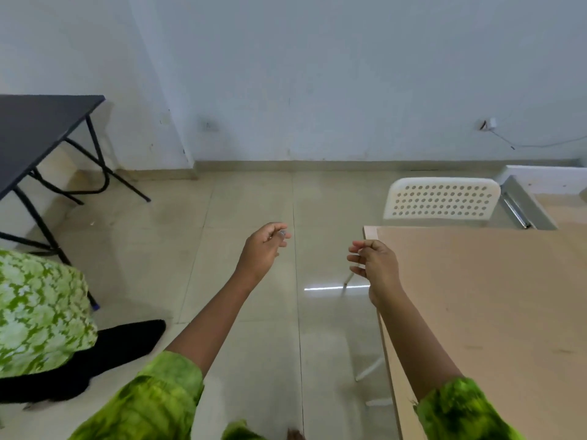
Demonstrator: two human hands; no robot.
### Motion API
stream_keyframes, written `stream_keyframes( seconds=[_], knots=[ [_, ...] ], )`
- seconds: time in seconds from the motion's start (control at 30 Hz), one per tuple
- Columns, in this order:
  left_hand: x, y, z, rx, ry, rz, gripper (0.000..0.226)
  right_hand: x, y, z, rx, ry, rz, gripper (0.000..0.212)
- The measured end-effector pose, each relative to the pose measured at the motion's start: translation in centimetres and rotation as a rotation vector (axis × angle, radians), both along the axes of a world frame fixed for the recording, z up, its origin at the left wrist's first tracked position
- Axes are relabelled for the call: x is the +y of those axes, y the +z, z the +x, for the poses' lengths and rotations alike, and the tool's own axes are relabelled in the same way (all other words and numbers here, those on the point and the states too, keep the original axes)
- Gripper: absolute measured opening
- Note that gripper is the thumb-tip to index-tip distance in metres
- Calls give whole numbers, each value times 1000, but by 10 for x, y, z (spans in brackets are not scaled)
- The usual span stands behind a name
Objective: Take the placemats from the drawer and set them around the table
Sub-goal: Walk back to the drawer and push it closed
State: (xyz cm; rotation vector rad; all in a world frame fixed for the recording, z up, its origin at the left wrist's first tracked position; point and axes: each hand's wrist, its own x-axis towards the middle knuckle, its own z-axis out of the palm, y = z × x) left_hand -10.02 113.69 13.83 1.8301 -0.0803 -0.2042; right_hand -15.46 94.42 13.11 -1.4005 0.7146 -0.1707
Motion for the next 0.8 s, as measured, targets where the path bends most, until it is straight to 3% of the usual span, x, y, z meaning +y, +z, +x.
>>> stream_keyframes(
  seconds=[0.47,0.8],
  knots=[
    [-64,17,275,-13,-345,-47,20,-42,9,216,-26,-342,14,29],
    [-172,34,416,-89,-624,-34,26,-115,24,317,-55,-592,-30,29]
  ],
)
